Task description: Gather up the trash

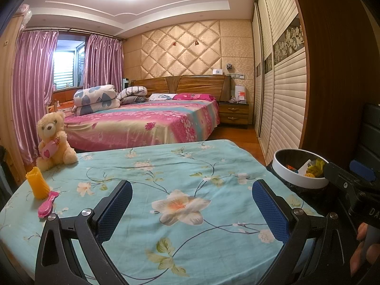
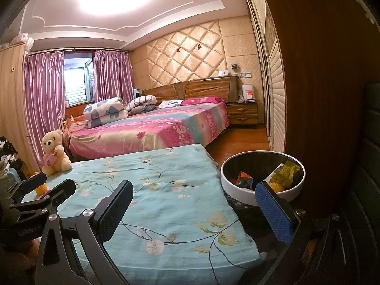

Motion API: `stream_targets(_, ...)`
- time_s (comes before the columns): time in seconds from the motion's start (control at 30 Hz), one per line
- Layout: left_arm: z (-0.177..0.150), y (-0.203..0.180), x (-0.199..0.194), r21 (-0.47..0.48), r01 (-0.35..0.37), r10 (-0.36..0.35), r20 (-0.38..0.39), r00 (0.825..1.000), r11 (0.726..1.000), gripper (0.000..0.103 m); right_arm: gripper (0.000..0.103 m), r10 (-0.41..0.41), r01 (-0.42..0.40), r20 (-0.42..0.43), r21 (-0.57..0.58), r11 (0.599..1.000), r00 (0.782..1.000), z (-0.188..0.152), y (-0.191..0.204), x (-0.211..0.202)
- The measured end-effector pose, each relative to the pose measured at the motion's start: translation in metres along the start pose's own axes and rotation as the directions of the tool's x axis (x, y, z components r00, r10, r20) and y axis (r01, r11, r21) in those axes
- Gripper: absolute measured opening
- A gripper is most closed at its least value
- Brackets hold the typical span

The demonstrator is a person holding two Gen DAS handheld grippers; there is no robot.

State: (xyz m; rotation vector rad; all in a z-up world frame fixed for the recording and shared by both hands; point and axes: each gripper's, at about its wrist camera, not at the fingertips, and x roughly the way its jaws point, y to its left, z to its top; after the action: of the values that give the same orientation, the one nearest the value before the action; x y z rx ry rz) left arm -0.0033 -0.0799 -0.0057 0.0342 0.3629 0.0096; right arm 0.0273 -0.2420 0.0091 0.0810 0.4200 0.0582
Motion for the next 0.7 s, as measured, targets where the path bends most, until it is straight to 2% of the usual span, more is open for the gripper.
stream_targets(0.7, 0.0003, 0.0010, 0.0008, -0.001, -0.001, 0.001, -0.002, 1.000, 1.000, 0.102, 0.103, 0.005, -0.005, -0.001, 0.004, 1.000, 1.000, -0.0005, 0.0038, -0.0011)
